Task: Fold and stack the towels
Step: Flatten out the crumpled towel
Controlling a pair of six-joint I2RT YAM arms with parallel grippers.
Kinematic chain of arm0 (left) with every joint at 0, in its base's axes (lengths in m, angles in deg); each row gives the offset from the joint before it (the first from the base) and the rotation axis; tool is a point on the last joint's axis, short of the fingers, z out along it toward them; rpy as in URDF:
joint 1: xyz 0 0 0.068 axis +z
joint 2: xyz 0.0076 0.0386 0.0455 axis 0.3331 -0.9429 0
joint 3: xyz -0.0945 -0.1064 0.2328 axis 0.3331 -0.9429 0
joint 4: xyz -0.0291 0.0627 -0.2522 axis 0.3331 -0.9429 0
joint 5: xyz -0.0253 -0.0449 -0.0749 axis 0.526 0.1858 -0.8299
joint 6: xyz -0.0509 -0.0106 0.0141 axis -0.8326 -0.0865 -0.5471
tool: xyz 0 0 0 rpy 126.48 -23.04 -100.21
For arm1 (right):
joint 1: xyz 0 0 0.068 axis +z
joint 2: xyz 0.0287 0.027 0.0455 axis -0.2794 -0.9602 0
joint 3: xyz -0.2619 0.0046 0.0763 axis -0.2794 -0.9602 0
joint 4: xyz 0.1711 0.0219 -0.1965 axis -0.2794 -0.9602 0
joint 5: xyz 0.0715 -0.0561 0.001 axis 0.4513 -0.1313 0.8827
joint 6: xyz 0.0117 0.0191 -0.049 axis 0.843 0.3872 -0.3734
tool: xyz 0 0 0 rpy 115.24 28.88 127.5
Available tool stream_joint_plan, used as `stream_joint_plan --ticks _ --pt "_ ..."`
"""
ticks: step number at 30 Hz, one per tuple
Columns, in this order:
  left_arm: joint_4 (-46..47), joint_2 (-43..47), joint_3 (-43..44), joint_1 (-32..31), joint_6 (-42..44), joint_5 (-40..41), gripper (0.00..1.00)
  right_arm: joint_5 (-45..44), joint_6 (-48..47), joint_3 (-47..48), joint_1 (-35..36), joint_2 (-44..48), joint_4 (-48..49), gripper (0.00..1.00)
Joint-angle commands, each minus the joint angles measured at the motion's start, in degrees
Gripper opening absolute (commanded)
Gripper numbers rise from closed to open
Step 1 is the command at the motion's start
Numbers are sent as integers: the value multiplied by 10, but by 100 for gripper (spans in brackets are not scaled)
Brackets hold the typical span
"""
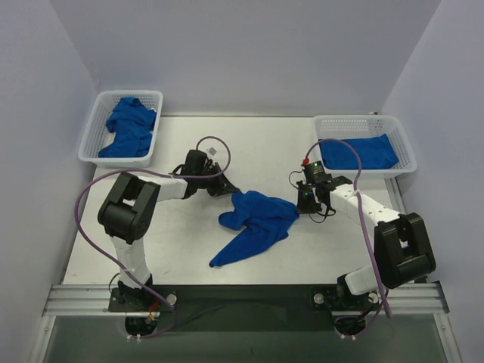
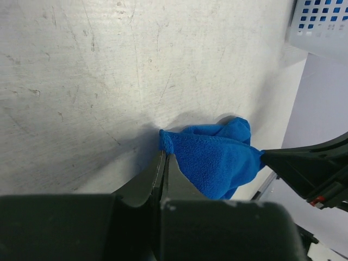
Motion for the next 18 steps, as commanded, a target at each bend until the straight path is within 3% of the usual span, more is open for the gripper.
stream_joint_plan --ticks 1,9,18 --pt "-2 44 20 8 72 9 0 -31 -19 27 4 32 -25 0" --pt "-76 170 77 21 262 110 0 -109 -87 158 3 64 -65 0" --pt "-164 223 278 36 379 195 0 -153 -195 388 -4 50 -67 0"
